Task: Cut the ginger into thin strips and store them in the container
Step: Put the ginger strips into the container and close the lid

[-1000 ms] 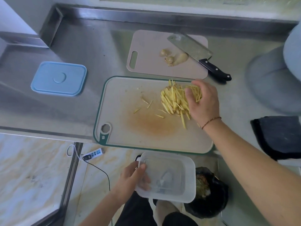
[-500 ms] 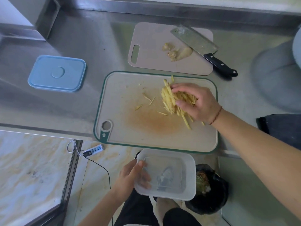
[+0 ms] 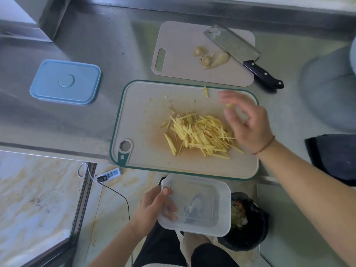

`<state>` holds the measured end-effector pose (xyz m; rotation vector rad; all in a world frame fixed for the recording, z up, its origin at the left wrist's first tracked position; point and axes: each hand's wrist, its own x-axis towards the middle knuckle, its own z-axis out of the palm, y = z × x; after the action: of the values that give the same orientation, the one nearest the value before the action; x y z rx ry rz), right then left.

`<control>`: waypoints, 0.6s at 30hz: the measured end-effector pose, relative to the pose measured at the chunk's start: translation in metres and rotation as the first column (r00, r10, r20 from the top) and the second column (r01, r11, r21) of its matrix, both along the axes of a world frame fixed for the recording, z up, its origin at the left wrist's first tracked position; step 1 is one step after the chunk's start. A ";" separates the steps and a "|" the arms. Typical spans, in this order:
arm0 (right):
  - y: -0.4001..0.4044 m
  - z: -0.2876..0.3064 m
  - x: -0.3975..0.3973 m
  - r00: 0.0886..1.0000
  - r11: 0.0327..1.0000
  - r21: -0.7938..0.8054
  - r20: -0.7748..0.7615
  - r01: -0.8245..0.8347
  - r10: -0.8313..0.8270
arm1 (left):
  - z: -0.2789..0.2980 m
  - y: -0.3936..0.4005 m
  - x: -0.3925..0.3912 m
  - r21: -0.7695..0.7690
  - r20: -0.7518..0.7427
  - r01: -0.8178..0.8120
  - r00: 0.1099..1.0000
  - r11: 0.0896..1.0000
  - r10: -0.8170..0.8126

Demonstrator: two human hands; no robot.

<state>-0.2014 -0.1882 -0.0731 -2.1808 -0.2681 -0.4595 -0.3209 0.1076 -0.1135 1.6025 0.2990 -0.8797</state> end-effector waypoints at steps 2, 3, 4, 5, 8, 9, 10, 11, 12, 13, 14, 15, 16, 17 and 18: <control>-0.014 -0.001 0.006 0.952 0.960 -0.017 -0.129 0.278 -0.278 | 0.001 0.000 0.000 0.010 0.009 0.006 1.000 1.000 -0.006; -0.016 -0.002 0.007 0.922 0.941 -0.036 -0.189 0.338 -0.338 | 0.002 0.000 0.000 0.010 0.009 0.004 1.000 1.000 -0.004; -0.015 -0.004 0.006 0.914 0.940 -0.060 -0.222 0.336 -0.341 | 0.002 0.000 0.000 0.008 0.004 0.001 1.000 1.000 -0.001; -0.011 -0.004 0.005 0.928 0.956 -0.082 -0.232 0.280 -0.292 | 0.002 -0.001 0.000 0.007 -0.001 -0.001 1.000 1.000 0.001; 0.008 -0.003 -0.005 0.969 0.994 -0.103 -0.248 -0.031 0.005 | 0.001 -0.001 0.001 -0.002 -0.010 0.002 1.000 1.000 -0.002; 0.012 -0.004 -0.008 0.963 0.989 -0.086 -0.250 -0.123 0.099 | 0.001 -0.001 0.001 -0.008 -0.012 0.003 1.000 1.000 -0.003; 0.016 -0.004 -0.010 0.952 0.980 -0.051 -0.253 -0.193 0.174 | 0.000 -0.001 0.001 -0.014 -0.015 0.002 1.000 1.000 -0.002; 0.018 -0.005 -0.013 0.940 0.972 -0.008 -0.255 -0.236 0.226 | 0.000 0.000 0.001 -0.018 -0.017 0.000 1.000 1.000 0.000; 0.019 -0.005 -0.015 0.931 0.966 0.031 -0.261 -0.256 0.255 | 0.000 0.000 0.001 -0.020 -0.018 0.000 1.000 1.000 0.000; 0.021 -0.005 -0.018 0.924 0.962 0.066 -0.269 -0.264 0.272 | 0.000 -0.001 0.001 -0.020 -0.019 -0.001 1.000 1.000 0.000; 0.022 -0.004 -0.020 0.917 0.958 0.092 -0.277 -0.271 0.286 | 0.000 -0.001 0.000 -0.020 -0.017 -0.002 1.000 1.000 0.002; 0.022 -0.005 -0.022 0.911 0.953 0.103 -0.280 -0.284 0.302 | -0.001 -0.001 0.000 -0.020 -0.013 -0.006 1.000 1.000 0.005; 0.023 -0.005 -0.024 0.906 0.947 0.103 -0.275 -0.304 0.321 | -0.001 -0.001 -0.001 -0.023 -0.011 -0.010 1.000 1.000 0.010; 0.024 -0.005 -0.025 0.904 0.943 0.099 -0.266 -0.319 0.334 | -0.001 -0.001 -0.001 -0.028 -0.011 -0.016 1.000 0.999 0.016; 0.023 -0.005 -0.025 0.909 0.944 0.093 -0.257 -0.316 0.329 | -0.002 -0.001 -0.001 -0.031 -0.013 -0.021 1.000 0.999 0.021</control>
<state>-0.2267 -0.1648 -0.0784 -2.0683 -0.4527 0.0185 -0.3221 0.1066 -0.1151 1.5627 0.3088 -0.8745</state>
